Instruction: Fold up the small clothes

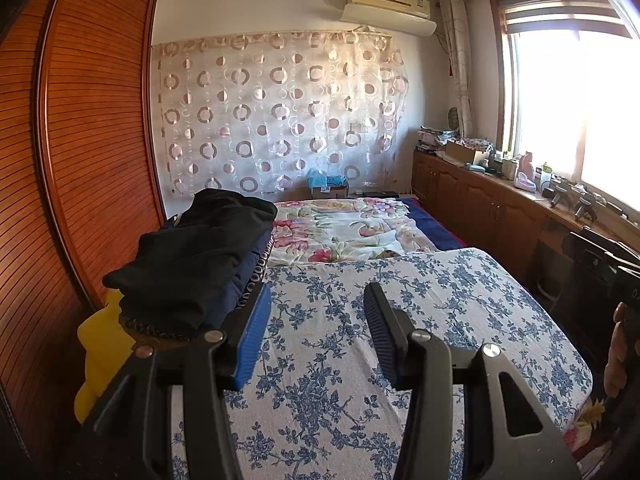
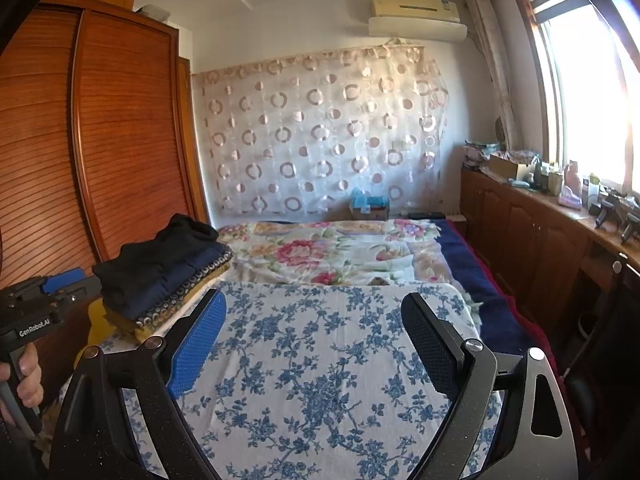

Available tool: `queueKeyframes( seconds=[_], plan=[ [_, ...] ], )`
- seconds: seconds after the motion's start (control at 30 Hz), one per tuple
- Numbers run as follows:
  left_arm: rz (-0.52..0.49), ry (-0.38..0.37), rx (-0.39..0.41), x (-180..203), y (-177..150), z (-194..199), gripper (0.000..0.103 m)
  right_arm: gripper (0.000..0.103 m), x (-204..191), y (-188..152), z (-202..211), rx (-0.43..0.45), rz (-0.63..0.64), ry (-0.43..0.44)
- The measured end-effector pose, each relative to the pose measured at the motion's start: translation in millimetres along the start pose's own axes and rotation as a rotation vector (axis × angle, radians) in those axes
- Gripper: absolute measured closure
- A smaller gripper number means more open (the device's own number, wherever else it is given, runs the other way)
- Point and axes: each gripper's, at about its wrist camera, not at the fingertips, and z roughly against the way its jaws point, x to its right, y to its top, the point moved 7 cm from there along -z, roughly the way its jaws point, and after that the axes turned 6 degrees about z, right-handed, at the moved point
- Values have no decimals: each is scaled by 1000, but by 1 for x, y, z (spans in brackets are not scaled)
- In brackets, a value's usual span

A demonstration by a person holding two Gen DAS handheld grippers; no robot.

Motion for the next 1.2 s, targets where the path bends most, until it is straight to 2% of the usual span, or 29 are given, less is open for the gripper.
queueKeyframes(
  seconds=[1.2],
  plan=[
    [-4, 3, 7, -2, 2, 3, 54, 12, 0, -1, 0, 2, 0, -2]
  ],
)
